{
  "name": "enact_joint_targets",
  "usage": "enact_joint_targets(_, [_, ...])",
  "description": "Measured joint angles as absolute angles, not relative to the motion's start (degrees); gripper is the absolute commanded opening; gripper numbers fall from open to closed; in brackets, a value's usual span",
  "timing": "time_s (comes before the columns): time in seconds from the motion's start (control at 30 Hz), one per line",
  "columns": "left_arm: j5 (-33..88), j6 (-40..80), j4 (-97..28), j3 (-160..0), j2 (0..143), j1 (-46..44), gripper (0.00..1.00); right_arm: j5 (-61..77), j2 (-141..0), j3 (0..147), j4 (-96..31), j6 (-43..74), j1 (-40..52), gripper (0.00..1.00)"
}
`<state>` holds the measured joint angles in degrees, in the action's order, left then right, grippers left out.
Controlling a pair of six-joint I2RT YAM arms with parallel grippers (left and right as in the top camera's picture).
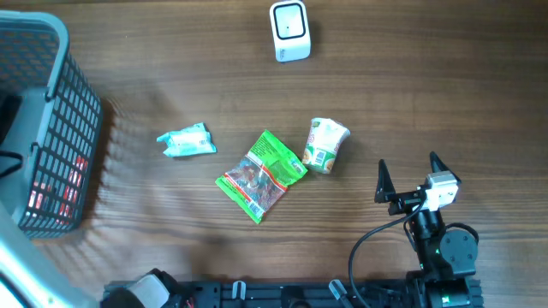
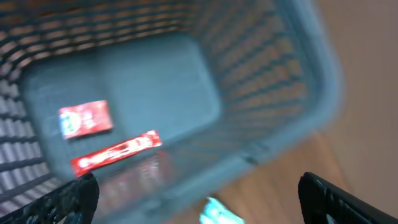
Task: Scan the item barcode
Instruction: 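Pull the mint-green packet from the basket with the left gripper, drop it, then grasp the small red packet in the basket with the left gripper, place it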
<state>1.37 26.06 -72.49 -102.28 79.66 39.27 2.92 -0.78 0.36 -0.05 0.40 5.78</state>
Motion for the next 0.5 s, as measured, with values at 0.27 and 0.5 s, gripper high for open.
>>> enact_joint_targets(0.27, [-4.3, 26.0, -71.7, -93.8, 99.4, 49.6, 1.00, 2.9, -0.8, 0.4, -0.1, 0.4, 5.8, 1.00])
enact_joint_targets(0.5, [-5.7, 26.0, -70.8, -93.7, 109.8, 51.9, 1.00, 2.9, -0.8, 0.4, -0.1, 0.4, 5.8, 1.00])
